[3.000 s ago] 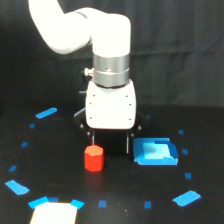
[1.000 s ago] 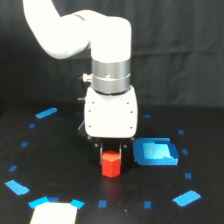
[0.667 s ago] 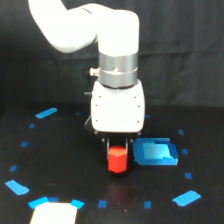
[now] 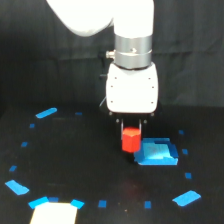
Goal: Pick up the red object from the table
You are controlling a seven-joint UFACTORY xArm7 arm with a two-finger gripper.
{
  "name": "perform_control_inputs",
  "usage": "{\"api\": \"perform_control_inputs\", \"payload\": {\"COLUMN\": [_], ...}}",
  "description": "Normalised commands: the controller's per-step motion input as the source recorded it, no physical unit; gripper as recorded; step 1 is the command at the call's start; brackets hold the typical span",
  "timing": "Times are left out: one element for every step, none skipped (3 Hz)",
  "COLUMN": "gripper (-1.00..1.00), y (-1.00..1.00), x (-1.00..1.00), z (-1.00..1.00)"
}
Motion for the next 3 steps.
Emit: {"api": "perform_control_inputs", "payload": {"gripper": [-1.0,-0.77,-0.68], "y": [-0.09,-0.1,0.54], "x": [0.61,1.0,0.34], "z": [0.96,1.0,1.0]}}
